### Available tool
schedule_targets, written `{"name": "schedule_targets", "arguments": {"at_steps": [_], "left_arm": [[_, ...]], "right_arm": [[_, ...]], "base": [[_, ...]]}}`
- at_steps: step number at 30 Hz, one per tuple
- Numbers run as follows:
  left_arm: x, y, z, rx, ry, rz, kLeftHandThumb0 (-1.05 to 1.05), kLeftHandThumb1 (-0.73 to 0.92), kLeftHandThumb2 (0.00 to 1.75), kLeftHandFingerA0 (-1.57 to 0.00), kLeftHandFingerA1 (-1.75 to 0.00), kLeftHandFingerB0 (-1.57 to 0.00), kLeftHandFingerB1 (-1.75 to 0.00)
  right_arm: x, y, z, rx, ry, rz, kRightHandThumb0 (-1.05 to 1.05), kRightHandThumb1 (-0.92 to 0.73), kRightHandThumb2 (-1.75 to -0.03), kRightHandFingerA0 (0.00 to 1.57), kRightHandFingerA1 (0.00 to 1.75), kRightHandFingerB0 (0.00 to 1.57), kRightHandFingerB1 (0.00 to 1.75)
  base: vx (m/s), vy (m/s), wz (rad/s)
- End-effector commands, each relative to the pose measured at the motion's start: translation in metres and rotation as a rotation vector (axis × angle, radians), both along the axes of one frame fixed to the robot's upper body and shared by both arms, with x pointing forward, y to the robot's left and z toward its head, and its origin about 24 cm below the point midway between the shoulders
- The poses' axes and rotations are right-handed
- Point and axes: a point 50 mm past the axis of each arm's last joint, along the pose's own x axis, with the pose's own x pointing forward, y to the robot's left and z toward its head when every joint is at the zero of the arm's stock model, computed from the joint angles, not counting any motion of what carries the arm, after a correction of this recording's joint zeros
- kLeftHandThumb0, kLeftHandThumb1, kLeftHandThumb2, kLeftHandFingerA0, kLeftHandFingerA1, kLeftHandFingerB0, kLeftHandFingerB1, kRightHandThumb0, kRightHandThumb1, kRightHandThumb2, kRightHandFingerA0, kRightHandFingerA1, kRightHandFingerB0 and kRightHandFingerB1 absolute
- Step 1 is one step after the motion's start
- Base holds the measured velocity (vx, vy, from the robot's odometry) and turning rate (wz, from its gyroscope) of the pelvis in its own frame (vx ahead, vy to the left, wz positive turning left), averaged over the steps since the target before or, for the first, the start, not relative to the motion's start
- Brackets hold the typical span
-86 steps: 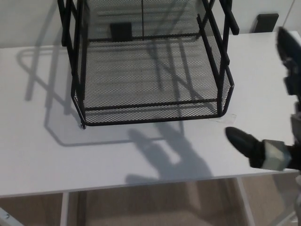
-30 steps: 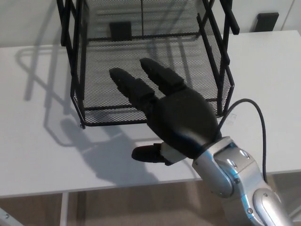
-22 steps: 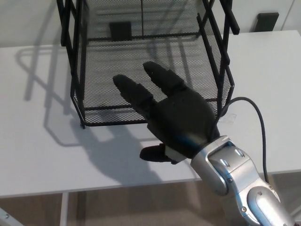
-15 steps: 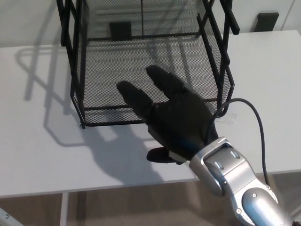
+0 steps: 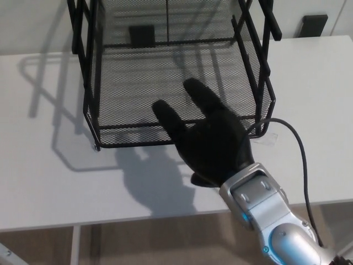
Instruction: The robot walks towards a file tray kept in the middle of a desk and uses its right hand to grab a tray and pulls it out towards itself
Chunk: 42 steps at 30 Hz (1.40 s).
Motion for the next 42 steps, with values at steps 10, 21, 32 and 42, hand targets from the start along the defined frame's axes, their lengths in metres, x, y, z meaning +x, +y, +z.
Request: {"name": "schedule_targets", "arguments": {"at_steps": [10,21,32,42], "left_arm": [[0.003,0.004,0.007,0.042,-0.044,-0.056,-0.28,0.59,0.58,-0.55,-0.43,-0.49,-0.40],[0.004,0.004,0.006,0.047,-0.049,-0.064,-0.28,0.59,0.57,-0.57,-0.43,-0.50,-0.40],[0.002,0.005,0.005,0.059,-0.055,-0.102,-0.31,0.58,0.57,-0.57,-0.43,-0.49,-0.40],[0.004,0.003,0.005,0.053,-0.064,-0.093,-0.31,0.58,0.57,-0.53,-0.42,-0.51,-0.40]], "right_arm": [[0.015,-0.016,0.006,0.029,0.018,-0.162,-0.76,-0.41,-0.86,0.00,0.09,0.00,0.13],[0.012,-0.015,0.000,0.106,0.110,-0.164,-0.72,-0.38,-0.84,0.01,0.13,0.00,0.20],[0.007,-0.017,-0.013,0.206,0.263,-0.187,-0.68,-0.41,-0.83,0.07,0.15,0.07,0.18],[0.001,-0.024,-0.030,0.155,0.286,-0.204,-0.64,-0.36,-0.83,0.00,0.19,0.06,0.23]], "base": [[0.00,0.000,0.00],[0.00,0.000,0.00],[0.00,0.000,0.00],[0.00,0.000,0.00]]}}
